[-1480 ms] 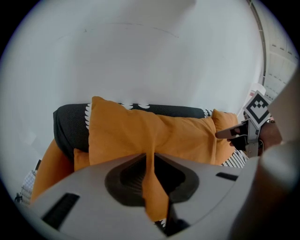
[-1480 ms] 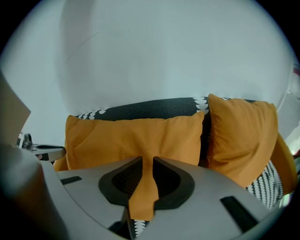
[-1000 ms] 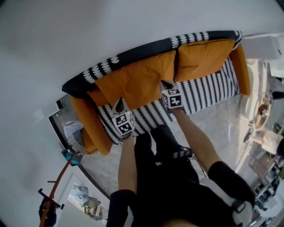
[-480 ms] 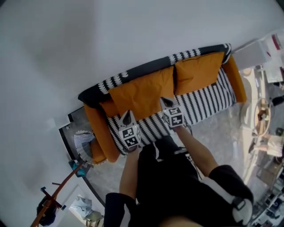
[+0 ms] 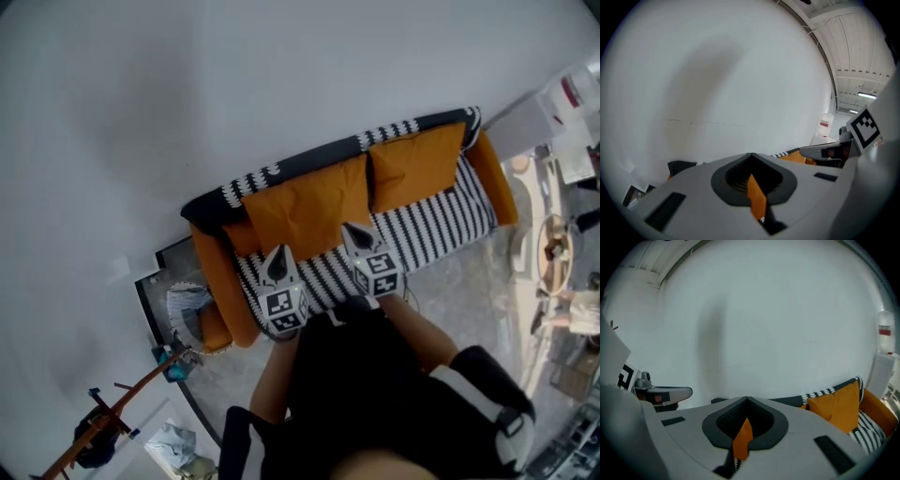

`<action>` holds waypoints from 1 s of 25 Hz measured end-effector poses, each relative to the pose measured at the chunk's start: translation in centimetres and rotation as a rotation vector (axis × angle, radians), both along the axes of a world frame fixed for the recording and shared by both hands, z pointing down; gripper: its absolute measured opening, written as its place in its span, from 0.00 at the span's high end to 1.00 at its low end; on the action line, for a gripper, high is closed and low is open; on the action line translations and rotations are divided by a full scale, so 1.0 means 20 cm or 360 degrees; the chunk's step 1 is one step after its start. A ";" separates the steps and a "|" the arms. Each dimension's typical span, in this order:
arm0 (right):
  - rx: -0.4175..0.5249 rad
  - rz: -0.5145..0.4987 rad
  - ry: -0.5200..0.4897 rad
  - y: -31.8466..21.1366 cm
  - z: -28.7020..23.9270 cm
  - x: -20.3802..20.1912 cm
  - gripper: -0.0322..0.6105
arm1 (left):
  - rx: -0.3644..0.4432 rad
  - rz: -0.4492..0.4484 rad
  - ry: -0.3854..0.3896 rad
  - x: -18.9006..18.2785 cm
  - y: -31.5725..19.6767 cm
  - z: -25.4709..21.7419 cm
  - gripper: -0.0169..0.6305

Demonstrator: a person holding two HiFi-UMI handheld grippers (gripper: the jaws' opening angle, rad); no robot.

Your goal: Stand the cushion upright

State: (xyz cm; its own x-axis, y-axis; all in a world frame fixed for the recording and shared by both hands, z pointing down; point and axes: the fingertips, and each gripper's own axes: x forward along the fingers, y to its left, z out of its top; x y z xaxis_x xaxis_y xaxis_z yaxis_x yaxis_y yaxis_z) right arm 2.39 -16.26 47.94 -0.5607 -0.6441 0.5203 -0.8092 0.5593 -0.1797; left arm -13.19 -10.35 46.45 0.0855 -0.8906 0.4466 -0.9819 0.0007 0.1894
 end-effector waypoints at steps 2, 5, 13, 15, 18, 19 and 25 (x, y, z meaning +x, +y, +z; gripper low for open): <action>0.0038 -0.0007 -0.0043 0.04 -0.09 0.00 0.95 | 0.0047 0.0008 0.0001 0.01 0.03 -0.09 0.98; 0.0090 -0.0031 -0.0082 0.10 -0.21 -0.01 0.95 | 0.0107 0.0037 -0.0022 0.04 0.06 -0.20 0.98; 0.0151 -0.0053 -0.0097 0.15 -0.30 -0.03 0.96 | 0.0144 0.0071 -0.0041 0.05 0.04 -0.25 0.98; 0.0150 -0.0058 -0.0099 0.15 -0.30 -0.04 0.96 | 0.0151 0.0071 -0.0042 0.04 0.03 -0.25 0.98; 0.0140 -0.0066 -0.0101 0.16 -0.30 -0.07 0.96 | 0.0148 0.0078 -0.0047 0.03 0.03 -0.26 0.98; 0.0139 -0.0070 -0.0101 0.16 -0.30 -0.07 0.96 | 0.0148 0.0080 -0.0048 0.02 0.03 -0.26 0.98; 0.0166 -0.0096 -0.0098 0.18 -0.31 -0.10 0.96 | 0.0152 0.0078 -0.0051 0.01 0.05 -0.25 0.98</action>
